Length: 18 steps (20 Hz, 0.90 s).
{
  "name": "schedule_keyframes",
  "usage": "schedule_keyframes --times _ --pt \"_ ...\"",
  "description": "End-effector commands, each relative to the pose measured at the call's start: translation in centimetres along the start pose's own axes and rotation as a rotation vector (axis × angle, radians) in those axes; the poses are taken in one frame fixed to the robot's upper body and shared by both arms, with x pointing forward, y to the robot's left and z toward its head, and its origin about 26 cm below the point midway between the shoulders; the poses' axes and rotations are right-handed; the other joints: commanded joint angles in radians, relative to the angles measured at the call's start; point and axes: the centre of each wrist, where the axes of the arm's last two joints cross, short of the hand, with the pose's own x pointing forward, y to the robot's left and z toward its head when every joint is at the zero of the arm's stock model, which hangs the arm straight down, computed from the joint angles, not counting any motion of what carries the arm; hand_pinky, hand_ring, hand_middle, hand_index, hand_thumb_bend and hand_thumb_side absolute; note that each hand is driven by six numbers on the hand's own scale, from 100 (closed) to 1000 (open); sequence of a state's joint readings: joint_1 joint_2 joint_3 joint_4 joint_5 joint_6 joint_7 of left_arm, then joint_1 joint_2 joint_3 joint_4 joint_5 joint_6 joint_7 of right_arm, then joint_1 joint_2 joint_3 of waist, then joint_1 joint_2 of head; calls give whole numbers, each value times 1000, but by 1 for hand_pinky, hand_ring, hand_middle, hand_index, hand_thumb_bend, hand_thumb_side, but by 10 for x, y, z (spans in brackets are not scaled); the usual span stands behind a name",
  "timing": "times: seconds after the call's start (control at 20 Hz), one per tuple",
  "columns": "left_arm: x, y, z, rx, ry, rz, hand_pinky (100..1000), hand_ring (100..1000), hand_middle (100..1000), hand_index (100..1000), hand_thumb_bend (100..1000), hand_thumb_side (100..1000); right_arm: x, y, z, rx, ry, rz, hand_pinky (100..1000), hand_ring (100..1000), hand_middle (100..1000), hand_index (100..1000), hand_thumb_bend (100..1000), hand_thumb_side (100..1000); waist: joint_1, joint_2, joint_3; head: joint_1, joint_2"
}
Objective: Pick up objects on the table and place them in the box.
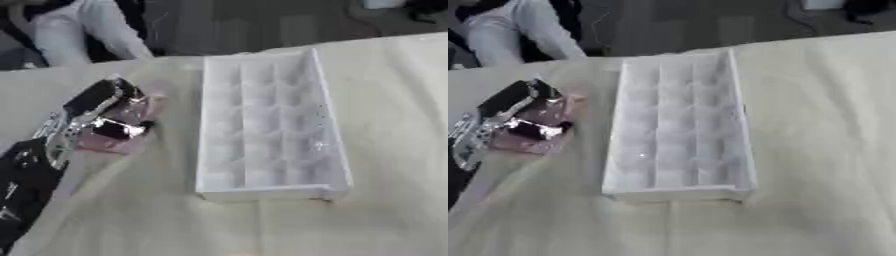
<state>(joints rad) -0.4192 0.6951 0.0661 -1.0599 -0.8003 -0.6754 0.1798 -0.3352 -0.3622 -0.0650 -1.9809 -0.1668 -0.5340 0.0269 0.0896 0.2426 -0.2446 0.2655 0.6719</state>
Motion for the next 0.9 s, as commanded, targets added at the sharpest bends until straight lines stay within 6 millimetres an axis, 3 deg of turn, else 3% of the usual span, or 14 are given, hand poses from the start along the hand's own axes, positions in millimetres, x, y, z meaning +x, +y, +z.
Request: schedule_keyframes --times 0.05,0.25,0.35,0.7,0.9 --pt "1 3 9 -42 -36 -44 100 100 100 127 366 100 5 -2 -6 13 -21 10 792 843 852 788 387 1000 -6 -7 1 6 2" --pt "-4 25 22 -61 -57 -116 100 100 100 133 404 100 5 -3 -5 13 -12 14 793 843 851 788 390 1000 -1 -9 4 3 5" --pt "-6 40 28 -44 -55 -153 100 100 100 142 366 100 5 -3 -4 15 -8 17 793 843 851 788 391 1000 0 -11 8 1 6" --pt "-13 96 40 211 50 -232 100 100 100 145 356 100 5 -5 -2 8 0 28 792 842 850 788 391 1000 -3 -17 21 -9 3" --pt "-13 119 41 301 82 -268 100 100 100 157 356 100 5 -5 -1 5 6 30 792 842 850 788 391 1000 -4 -21 29 -11 2"
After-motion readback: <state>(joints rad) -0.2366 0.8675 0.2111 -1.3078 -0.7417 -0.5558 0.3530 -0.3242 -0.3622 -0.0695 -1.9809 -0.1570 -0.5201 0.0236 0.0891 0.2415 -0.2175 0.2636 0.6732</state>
